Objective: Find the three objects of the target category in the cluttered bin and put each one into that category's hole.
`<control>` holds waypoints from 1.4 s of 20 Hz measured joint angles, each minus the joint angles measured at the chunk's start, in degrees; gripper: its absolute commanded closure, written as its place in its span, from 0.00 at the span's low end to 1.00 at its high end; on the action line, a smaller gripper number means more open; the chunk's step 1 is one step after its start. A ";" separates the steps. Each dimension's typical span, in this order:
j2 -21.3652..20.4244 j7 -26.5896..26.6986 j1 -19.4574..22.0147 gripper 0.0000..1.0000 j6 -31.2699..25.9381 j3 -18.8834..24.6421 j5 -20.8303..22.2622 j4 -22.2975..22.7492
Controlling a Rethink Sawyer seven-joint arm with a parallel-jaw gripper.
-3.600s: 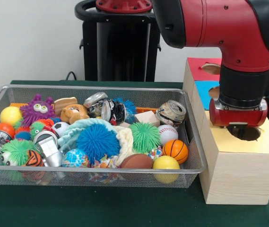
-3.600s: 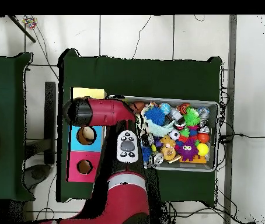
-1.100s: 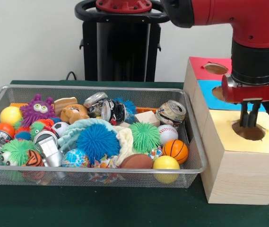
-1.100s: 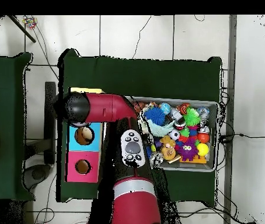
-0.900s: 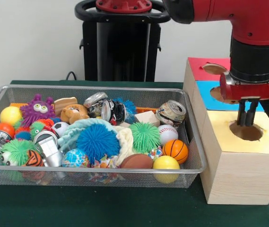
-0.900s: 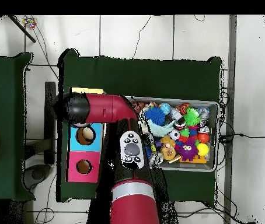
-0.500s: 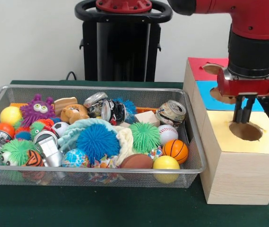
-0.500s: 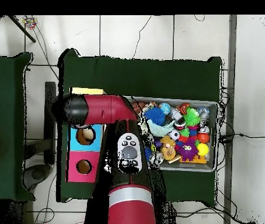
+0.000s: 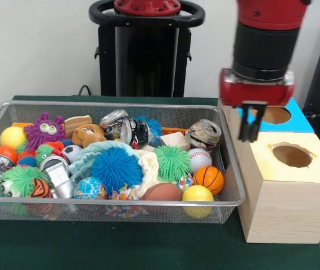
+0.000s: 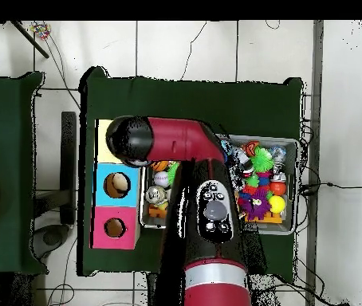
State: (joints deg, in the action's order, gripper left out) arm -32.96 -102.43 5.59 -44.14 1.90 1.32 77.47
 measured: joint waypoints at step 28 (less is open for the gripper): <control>11.08 0.00 8.99 0.00 -2.74 -0.11 9.27 -12.24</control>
State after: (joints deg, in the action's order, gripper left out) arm -21.88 -102.43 14.58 -46.88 1.80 10.58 65.23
